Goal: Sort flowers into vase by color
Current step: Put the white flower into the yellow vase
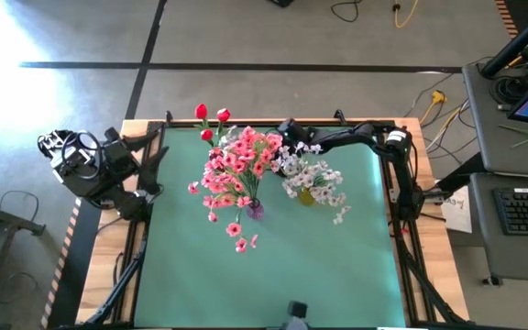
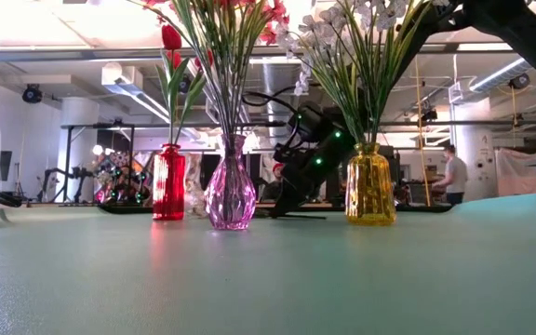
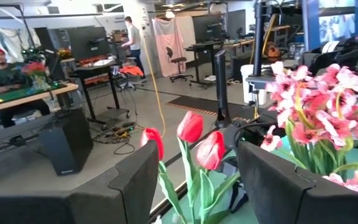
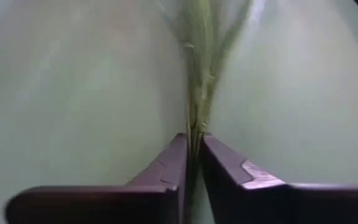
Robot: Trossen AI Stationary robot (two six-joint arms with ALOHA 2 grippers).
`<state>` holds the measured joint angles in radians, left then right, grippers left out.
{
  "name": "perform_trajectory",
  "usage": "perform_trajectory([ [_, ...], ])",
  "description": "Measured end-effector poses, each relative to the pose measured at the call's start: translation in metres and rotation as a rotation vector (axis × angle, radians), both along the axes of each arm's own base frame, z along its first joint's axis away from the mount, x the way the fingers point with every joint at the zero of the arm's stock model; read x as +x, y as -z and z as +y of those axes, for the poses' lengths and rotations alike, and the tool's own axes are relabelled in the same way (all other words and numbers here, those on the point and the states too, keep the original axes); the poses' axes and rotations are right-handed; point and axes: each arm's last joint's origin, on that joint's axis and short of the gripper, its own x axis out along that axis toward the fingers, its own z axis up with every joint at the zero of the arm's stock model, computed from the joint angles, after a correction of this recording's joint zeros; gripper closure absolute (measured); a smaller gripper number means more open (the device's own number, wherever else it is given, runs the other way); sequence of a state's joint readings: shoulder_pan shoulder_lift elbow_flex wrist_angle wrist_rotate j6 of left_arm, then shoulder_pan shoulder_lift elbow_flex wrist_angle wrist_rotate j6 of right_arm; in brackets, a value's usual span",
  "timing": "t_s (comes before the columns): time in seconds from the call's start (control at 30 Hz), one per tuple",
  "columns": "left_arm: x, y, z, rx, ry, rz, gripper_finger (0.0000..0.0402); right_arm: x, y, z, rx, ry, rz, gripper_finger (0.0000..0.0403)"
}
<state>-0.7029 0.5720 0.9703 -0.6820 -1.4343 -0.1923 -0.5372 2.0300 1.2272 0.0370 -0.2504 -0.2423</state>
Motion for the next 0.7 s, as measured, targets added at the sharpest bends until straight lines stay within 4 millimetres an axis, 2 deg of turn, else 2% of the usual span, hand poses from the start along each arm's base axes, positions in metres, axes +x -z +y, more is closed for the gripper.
perform_trajectory([
  [0.13,0.0,0.0,0.0,0.0,-0.004,-0.002,0.0197,-0.004,-0.006,-0.007,0.028,-0.002,0.052,0.0387],
  [0.33,0.0,0.0,0.0,-0.004,-0.003,-0.005,0.0197,-0.02,-0.019,-0.014,0.066,-0.013,0.179,0.0388],
  [0.53,0.0,0.0,0.0,-0.013,0.002,-0.011,0.0197,-0.046,-0.038,-0.017,0.082,0.013,0.32,0.0389],
  [0.7,0.001,0.0,0.0,-0.013,0.003,-0.01,0.0197,-0.055,-0.048,-0.019,0.07,0.036,0.346,0.0376],
])
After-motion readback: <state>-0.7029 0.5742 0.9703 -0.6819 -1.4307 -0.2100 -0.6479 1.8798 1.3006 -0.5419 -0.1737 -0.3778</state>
